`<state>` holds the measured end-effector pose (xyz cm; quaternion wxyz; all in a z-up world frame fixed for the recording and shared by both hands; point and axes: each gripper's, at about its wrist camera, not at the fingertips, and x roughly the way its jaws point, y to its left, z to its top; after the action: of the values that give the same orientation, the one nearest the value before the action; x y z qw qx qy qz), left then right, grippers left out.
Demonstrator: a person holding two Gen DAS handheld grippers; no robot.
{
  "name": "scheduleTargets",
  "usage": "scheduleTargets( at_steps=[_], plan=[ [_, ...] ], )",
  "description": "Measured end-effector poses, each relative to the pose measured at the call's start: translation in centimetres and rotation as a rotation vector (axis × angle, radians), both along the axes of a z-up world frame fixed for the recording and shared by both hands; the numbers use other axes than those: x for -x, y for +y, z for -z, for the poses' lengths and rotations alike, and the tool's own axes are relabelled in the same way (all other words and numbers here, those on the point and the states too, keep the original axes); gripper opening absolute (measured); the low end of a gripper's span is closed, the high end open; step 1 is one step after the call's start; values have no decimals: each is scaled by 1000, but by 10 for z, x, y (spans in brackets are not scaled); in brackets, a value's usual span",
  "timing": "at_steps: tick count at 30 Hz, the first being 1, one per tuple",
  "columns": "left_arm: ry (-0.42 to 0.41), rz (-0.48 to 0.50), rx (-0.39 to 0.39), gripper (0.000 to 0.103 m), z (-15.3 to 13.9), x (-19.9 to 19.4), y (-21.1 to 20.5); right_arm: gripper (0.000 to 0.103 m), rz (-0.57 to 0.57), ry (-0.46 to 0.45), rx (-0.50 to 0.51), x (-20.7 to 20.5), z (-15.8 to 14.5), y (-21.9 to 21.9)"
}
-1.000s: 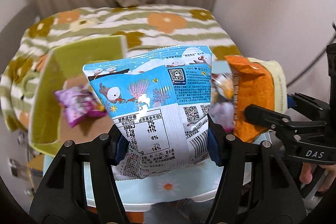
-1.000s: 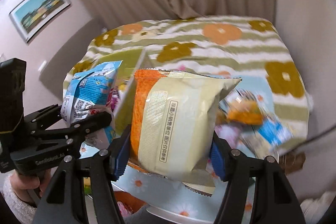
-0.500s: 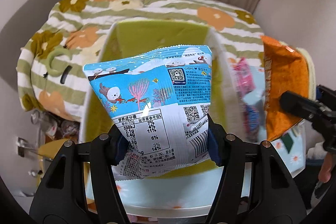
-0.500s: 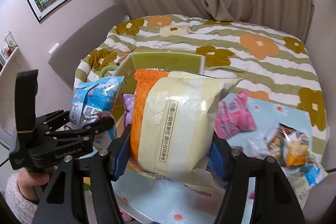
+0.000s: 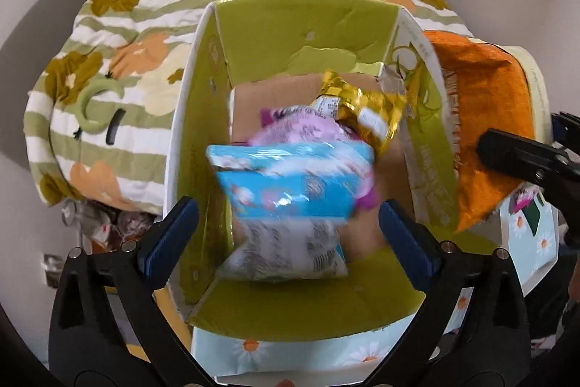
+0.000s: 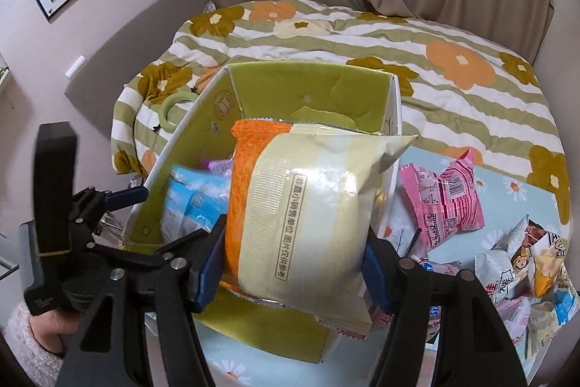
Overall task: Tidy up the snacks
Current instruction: 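Drop the blue-white packet into the green box while the right tool drops the cream-orange packet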
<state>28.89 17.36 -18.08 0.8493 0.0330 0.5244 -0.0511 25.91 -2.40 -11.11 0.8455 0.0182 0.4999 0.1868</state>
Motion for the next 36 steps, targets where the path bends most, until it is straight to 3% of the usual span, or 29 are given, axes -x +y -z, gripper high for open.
scheduleTargets(
  at_steps=[21, 22, 25, 26, 36],
  plan=[
    [7, -71, 15, 99, -2, 25, 22, 62, -33, 39, 26, -17, 24, 30],
    [8, -72, 13, 99, -1, 26, 23, 66, -28, 41, 19, -18, 25, 31],
    [13, -80, 15, 99, 2, 28, 27, 95, 2, 41, -4, -17, 30, 27],
    [15, -86, 17, 99, 3, 29, 29, 98, 10, 38, -6, -17, 30, 27],
    [16, -95, 33, 99, 3, 36, 32, 99, 27, 25, 5, -1, 34, 23]
  ],
)
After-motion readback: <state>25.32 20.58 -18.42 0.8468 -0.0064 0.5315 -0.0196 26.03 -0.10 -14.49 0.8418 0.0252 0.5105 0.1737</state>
